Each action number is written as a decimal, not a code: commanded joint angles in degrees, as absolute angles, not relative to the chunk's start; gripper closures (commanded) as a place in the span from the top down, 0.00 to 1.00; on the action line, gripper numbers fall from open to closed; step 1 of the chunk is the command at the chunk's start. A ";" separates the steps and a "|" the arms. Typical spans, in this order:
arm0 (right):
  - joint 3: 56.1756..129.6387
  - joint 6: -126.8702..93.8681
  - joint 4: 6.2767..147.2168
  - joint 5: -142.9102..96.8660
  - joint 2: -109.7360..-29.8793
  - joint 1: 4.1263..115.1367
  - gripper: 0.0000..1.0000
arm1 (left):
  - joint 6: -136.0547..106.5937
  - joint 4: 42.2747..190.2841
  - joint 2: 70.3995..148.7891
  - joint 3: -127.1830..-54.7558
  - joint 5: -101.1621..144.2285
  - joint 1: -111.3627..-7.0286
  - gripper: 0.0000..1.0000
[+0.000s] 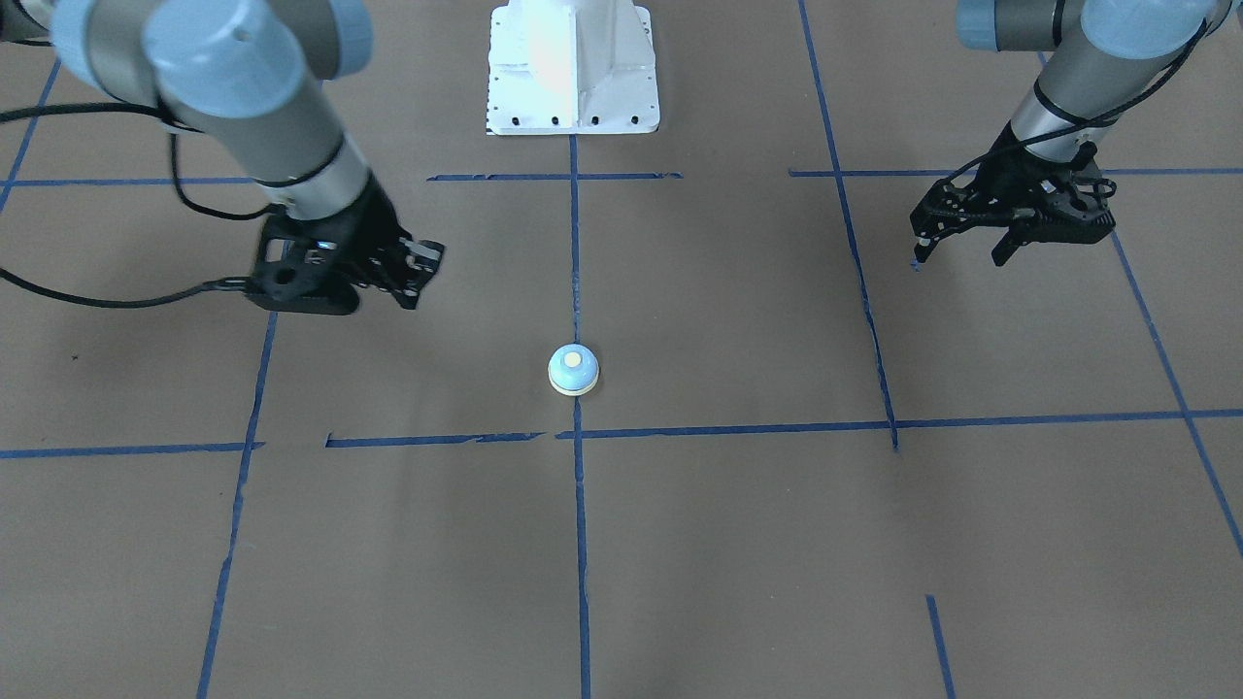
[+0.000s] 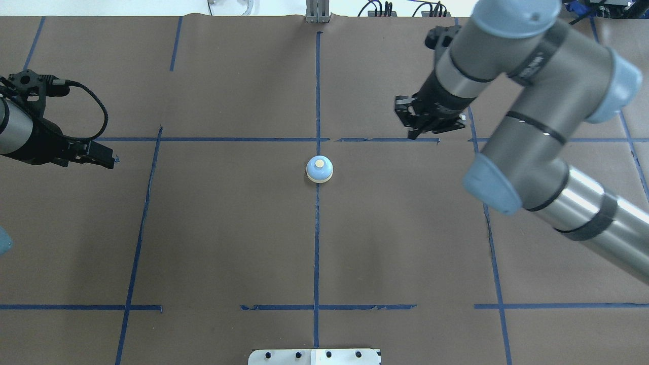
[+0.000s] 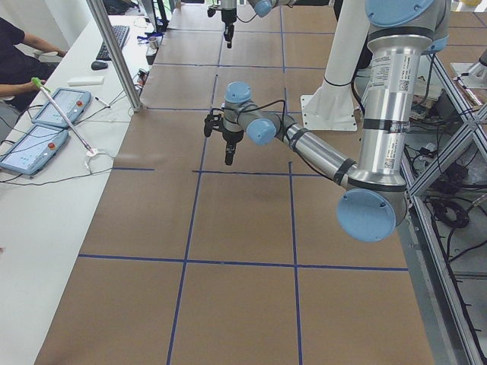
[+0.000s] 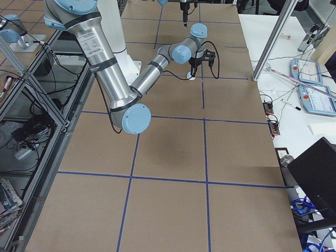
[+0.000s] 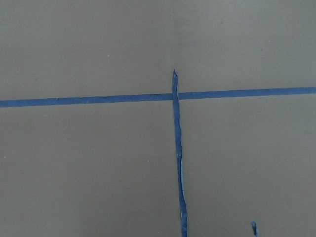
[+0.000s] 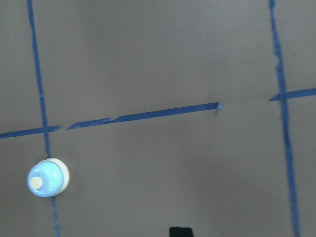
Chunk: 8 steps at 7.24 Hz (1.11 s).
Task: Place and press bell with both arms
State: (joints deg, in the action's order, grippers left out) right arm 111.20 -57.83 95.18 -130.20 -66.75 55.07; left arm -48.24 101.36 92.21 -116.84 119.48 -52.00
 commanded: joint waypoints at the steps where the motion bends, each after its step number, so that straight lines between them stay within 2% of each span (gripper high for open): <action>1: 114.08 -35.63 95.19 -135.60 -80.80 67.70 0.48 | -40.57 101.25 85.56 -121.00 120.58 -54.21 1.00; 2: 113.47 -24.89 95.36 -135.79 -85.91 72.72 0.60 | -30.86 101.25 82.56 -120.59 126.24 -60.67 1.00; 3: 112.16 -17.30 95.10 -135.70 -90.39 77.47 1.00 | -21.10 101.16 79.66 -118.85 132.65 -68.48 1.00; 5: 107.78 -2.00 95.36 -135.79 -93.94 85.57 1.00 | -0.99 100.03 79.54 -108.17 139.21 -82.12 1.00; 6: 104.27 5.37 95.45 -135.79 -93.95 88.82 1.00 | 11.65 99.85 80.41 -99.06 139.22 -88.01 1.00; 7: 101.63 8.32 95.45 -135.88 -93.78 91.21 1.00 | 13.86 99.06 81.99 -94.70 139.31 -89.81 1.00; 8: 102.04 8.35 95.45 -136.14 -94.82 92.10 1.00 | 12.93 89.48 84.79 -96.49 139.31 -90.17 1.00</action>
State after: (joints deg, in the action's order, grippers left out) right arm 103.02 6.31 95.44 -135.91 -93.97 90.13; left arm 11.19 97.21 82.04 -97.62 139.16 -88.43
